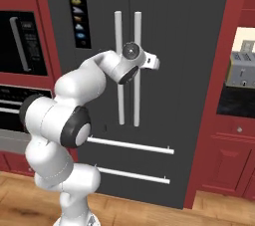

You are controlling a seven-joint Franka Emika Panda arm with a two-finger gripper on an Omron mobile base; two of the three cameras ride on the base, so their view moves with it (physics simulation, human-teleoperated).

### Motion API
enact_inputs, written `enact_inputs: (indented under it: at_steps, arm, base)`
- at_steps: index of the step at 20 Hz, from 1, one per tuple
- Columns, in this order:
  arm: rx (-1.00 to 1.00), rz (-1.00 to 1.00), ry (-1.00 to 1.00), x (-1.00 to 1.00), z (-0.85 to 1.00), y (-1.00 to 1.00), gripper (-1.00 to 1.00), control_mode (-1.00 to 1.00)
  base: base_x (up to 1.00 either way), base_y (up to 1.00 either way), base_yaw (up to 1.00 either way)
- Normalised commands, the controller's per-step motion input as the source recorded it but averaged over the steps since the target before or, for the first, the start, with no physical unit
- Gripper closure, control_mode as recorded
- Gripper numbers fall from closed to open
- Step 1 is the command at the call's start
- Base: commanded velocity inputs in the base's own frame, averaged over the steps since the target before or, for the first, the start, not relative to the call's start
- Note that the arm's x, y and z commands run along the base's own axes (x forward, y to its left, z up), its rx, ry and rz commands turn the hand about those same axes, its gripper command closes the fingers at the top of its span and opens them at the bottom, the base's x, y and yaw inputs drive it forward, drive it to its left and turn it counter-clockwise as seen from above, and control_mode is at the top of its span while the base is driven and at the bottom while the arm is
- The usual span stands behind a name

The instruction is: Place one of the steaks on the plate and the other in the bowl. Then place the bowl in the fridge.

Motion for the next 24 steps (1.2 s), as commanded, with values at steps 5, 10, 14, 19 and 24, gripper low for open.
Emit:
enact_inputs:
  at_steps: [5, 10, 14, 19, 24]
  arm:
    - [0.00, 0.01, -0.01, 0.15, -0.06, 0.00, 1.00, -1.00]
    - [0.00, 0.00, 0.05, -0.81, 0.00, -0.59, 1.00, -1.00]
    - [0.01, 0.03, 0.02, -0.91, 0.00, -0.98, 1.00, -1.00]
    - [0.02, 0.07, 0.00, -0.79, 0.00, -1.00, 1.00, -1.00]
    - [0.05, 0.09, 0.00, -0.72, 0.00, -1.00, 1.00, -1.00]
  base:
    - [0.00, 0.00, 0.00]
    - [0.00, 0.00, 0.00]
    - [0.00, 0.00, 0.00]
    - [0.00, 0.00, 0.00]
    - [0.00, 0.00, 0.00]
